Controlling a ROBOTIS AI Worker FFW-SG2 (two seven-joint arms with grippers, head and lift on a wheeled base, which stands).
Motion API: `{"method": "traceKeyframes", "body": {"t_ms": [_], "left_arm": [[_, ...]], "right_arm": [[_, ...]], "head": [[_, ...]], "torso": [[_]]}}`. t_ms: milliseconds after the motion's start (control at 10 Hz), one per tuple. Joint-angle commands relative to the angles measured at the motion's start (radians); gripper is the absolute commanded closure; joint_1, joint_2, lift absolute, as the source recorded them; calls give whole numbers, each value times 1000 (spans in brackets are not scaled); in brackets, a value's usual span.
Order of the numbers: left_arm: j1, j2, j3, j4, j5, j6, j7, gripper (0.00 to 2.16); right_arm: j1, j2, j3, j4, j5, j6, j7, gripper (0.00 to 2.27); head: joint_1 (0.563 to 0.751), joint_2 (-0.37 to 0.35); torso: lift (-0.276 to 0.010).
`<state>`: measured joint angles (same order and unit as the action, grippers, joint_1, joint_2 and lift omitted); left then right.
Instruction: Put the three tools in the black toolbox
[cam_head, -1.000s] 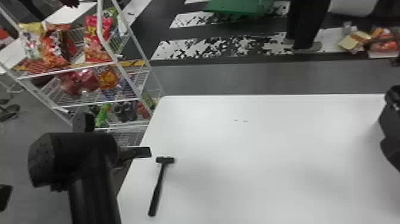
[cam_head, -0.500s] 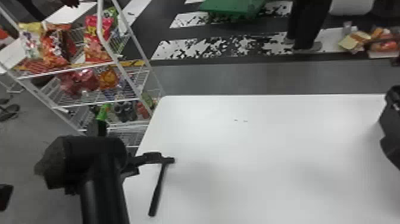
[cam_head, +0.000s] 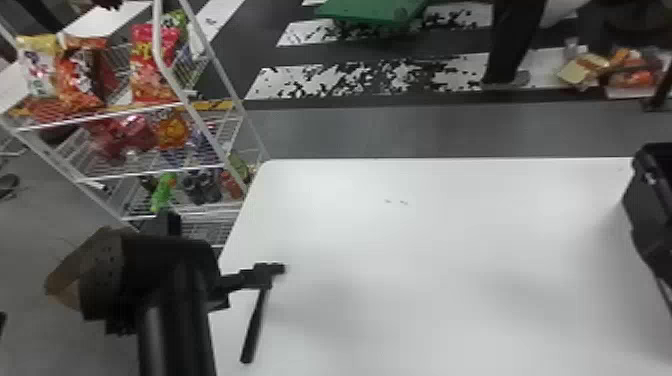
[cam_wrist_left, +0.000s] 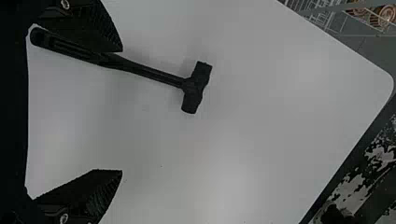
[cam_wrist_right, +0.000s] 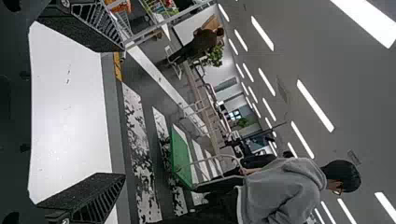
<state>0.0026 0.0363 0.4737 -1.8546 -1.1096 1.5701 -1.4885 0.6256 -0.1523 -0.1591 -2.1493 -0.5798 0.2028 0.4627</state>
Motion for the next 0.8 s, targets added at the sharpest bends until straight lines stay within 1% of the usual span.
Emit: {"method": "traceKeyframes", "body": {"t_ms": [0,100,200,300,500,600,700], "left_arm": [[5,2,5,0,-65,1,-1,76],[13,0,5,-2,-111,1,-15,76],[25,0,5,2,-157,1,-19,76],[31,8,5,17,-159,1,-18,76],[30,7,-1,48,-161,1,-3,76],[25,2,-3,60,-157,1,5,80],[14,2,-7,78,-141,1,19,83]], "right_arm": [[0,-1,0,2,-9,-4,1,36],[0,-1,0,2,-11,-10,2,36],[0,-1,1,2,-14,-16,2,36],[-1,-1,1,2,-15,-16,2,36],[-3,-3,1,2,-18,-16,4,36],[-4,-1,3,3,-20,-16,4,36],[-4,-1,3,6,-20,-19,4,36]], "head": [[695,324],[695,334],[695,350],[695,350],[695,350],[695,350],[695,350]], "torso": [[-55],[-55],[-55],[-55],[-55],[-55],[-55]]}}
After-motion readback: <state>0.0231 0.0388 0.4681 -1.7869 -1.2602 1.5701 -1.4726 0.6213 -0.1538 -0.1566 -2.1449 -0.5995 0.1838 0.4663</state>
